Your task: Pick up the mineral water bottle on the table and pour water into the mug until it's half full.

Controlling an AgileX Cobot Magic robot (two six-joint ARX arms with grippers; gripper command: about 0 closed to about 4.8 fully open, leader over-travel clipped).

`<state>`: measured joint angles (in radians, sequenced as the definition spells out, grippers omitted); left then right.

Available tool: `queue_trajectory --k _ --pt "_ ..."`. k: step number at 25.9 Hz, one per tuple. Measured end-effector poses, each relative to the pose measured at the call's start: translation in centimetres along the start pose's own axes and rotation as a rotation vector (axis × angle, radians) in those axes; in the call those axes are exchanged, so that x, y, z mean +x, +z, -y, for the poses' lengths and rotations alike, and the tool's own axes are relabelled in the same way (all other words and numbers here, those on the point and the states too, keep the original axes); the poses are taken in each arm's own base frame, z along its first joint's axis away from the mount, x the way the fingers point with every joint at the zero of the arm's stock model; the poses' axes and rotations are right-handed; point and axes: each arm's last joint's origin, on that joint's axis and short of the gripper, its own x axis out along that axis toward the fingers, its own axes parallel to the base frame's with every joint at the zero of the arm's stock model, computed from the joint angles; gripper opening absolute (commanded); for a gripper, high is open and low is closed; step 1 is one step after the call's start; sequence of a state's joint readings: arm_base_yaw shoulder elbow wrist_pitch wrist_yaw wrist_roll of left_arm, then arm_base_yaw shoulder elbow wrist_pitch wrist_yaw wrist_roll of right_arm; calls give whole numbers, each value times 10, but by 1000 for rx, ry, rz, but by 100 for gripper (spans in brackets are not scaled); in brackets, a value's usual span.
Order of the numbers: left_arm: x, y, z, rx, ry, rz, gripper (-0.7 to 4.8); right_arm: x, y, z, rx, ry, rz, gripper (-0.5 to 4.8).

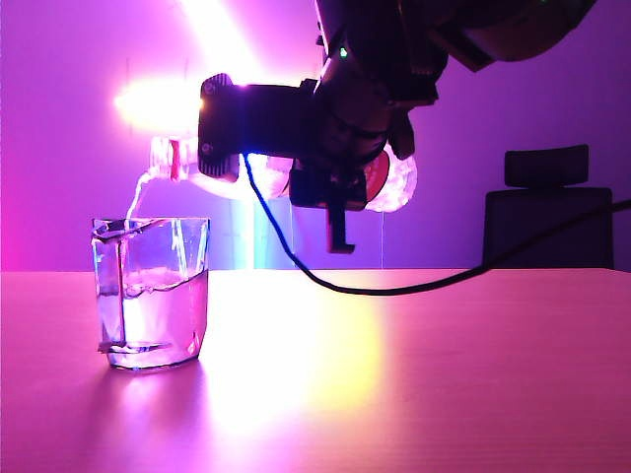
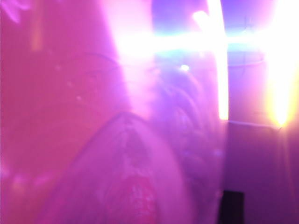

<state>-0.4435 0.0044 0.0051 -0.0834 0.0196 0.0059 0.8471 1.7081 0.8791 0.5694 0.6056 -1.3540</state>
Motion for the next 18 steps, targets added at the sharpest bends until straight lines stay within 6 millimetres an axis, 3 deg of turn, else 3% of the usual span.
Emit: queue_trajectory --k 8,18 --pt "0 0 0 0 0 0 -2 -2 -4 -3 78 12 -55 147" --pt "0 0 0 0 0 1 -2 -42 -28 9 436 30 -5 147"
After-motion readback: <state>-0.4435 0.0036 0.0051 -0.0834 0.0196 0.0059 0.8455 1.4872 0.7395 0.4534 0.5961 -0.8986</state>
